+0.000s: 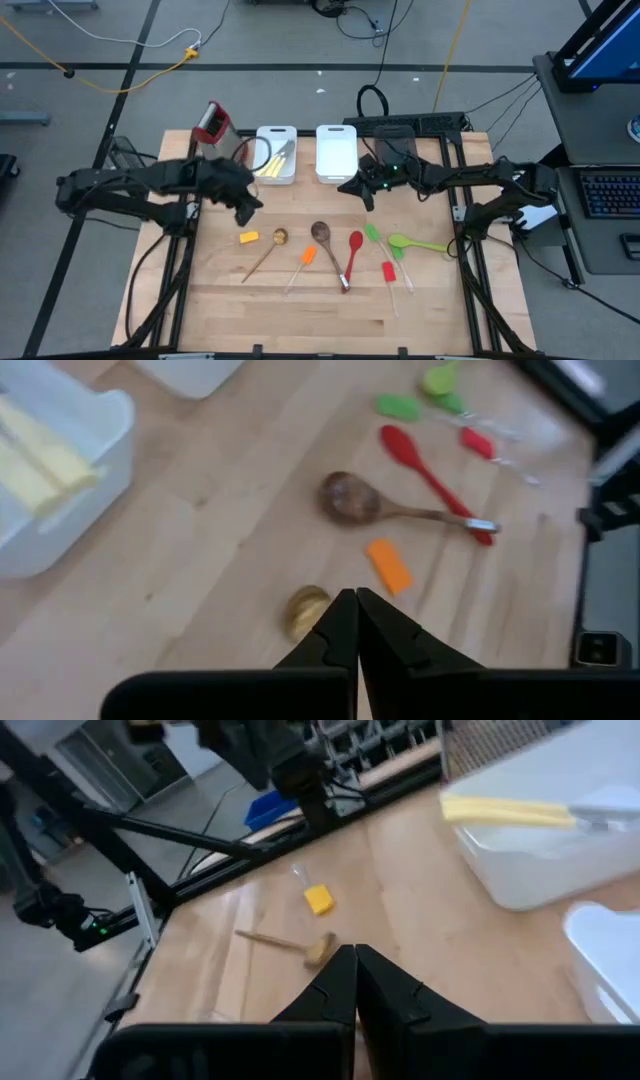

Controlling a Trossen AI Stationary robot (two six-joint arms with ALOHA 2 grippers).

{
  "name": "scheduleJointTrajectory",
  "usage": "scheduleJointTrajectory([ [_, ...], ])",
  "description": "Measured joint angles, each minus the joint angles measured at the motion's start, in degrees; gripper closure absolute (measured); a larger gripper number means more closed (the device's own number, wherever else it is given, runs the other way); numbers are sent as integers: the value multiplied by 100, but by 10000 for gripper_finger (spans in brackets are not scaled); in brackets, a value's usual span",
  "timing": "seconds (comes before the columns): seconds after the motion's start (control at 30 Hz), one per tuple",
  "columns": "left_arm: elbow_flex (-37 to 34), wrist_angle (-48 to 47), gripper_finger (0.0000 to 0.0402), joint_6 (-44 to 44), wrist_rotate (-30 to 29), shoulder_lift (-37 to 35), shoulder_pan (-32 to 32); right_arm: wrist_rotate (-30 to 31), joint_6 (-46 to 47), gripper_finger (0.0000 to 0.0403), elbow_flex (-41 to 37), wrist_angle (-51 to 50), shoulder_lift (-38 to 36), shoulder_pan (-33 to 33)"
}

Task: Pick & Place Kitchen Items
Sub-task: Put the yellow spatula into the black bin

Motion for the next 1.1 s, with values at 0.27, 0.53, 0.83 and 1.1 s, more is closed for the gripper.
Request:
scheduleJointTrajectory([
  [0.27, -836, 317, 400, -539, -648, -901, -830, 623, -87, 403, -597, -17, -797, 723],
  [0.53, -1132, 412, 399, -514, -1058, -1100, -1316, 1789, -75, 403, -1423, -15, -1754, 1349],
  [0.83, -1568, 1092, 400, -321, -886, -1096, -1451, 1933, -73, 403, -2209, 10, -2737, 1555],
  [1.1, -1958, 1426, 394, -387, -837, -1096, -1457, 1932, -73, 403, -2810, 226, -3350, 1553],
])
